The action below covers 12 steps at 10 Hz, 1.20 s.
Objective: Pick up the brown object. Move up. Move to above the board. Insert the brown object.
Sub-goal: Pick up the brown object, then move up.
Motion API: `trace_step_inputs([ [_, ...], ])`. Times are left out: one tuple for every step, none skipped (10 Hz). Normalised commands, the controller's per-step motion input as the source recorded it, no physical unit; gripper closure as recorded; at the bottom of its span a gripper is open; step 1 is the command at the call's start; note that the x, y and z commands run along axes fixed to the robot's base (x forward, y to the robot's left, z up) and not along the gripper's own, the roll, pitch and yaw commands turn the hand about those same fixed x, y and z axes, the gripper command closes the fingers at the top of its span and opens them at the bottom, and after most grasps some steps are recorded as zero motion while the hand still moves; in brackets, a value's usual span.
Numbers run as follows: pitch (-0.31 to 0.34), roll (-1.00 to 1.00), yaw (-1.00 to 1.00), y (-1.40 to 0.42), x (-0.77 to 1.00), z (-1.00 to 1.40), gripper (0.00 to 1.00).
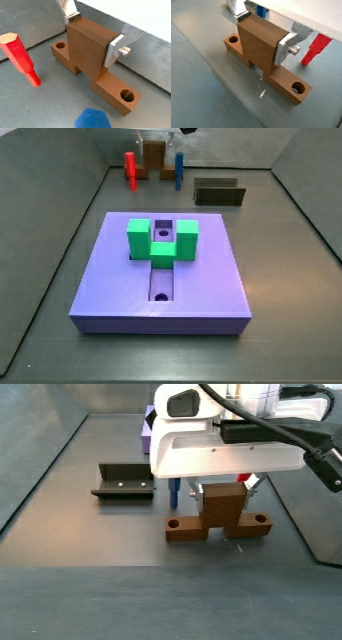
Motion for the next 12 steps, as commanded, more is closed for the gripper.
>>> trace_step_inputs([
  [0.0,0.0,0.0,0.0,0.0,0.0,1.0],
  [0.0,0.0,0.0,0.0,0.0,0.0,1.0],
  [0.0,0.0,0.0,0.0,0.0,0.0,1.0],
  [0.0,0.0,0.0,0.0,0.0,0.0,1.0],
  [0.0,0.0,0.0,0.0,0.0,0.0,1.0],
  [0.0,0.0,0.0,0.0,0.0,0.0,1.0],
  [0.0,0.0,0.0,0.0,0.0,0.0,1.0],
  [0.0,0.0,0.0,0.0,0.0,0.0,1.0],
  [0.0,0.0,0.0,0.0,0.0,0.0,1.0],
  [0.0,0.0,0.0,0.0,0.0,0.0,1.0],
  [0.0,0.0,0.0,0.0,0.0,0.0,1.0],
  [0.0,0.0,0.0,0.0,0.0,0.83,1.0],
])
